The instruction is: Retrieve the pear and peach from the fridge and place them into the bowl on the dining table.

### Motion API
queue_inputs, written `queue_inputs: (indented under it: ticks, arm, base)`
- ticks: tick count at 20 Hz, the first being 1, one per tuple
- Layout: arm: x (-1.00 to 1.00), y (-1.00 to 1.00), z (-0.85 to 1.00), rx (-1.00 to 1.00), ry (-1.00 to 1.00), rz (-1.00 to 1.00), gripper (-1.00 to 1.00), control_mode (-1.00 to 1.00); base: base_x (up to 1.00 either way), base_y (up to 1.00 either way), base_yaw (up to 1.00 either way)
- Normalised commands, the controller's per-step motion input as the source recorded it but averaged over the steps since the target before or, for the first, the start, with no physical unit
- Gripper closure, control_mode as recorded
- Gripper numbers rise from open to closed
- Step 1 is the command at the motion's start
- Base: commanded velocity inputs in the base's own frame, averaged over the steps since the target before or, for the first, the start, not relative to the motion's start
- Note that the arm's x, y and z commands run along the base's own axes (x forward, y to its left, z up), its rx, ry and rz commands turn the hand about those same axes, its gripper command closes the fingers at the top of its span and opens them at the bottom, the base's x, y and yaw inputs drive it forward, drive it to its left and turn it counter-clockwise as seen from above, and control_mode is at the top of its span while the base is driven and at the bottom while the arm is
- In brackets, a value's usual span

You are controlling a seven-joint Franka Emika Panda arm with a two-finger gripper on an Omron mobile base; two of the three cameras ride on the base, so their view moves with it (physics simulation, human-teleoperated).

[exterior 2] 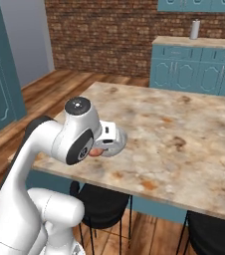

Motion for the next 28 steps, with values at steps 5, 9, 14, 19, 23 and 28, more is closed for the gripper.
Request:
queue_inputs:
  ticks: [5,9,14,19,23,28]
  arm:
    - [0.00,0.00,0.00,0.00,0.00,0.00,1.00,1.00]
    - [0.16,0.00,-0.03,0.00,0.05,0.06,1.00,-1.00]
    - [0.76,0.07,-0.15,0.00,0.14,0.19,1.00,-1.00]
    - [0.94,0.23,-0.05,0.00,0.04,0.06,1.00,-1.00]
    - [0.77,0.20,-0.05,0.00,0.00,0.00,1.00,-1.00]
    - [0.57,0.10,-0.13,-0.02,0.00,-0.03,1.00,-1.00]
  base:
    - [0.89,0.00,0.21]
    - [0.49,0.00,0.20]
    - [0.00,0.00,0.00]
    - [0.00,0.00,0.00]
    - [0.00,0.00,0.00]
    - [0.00,0.00,0.00]
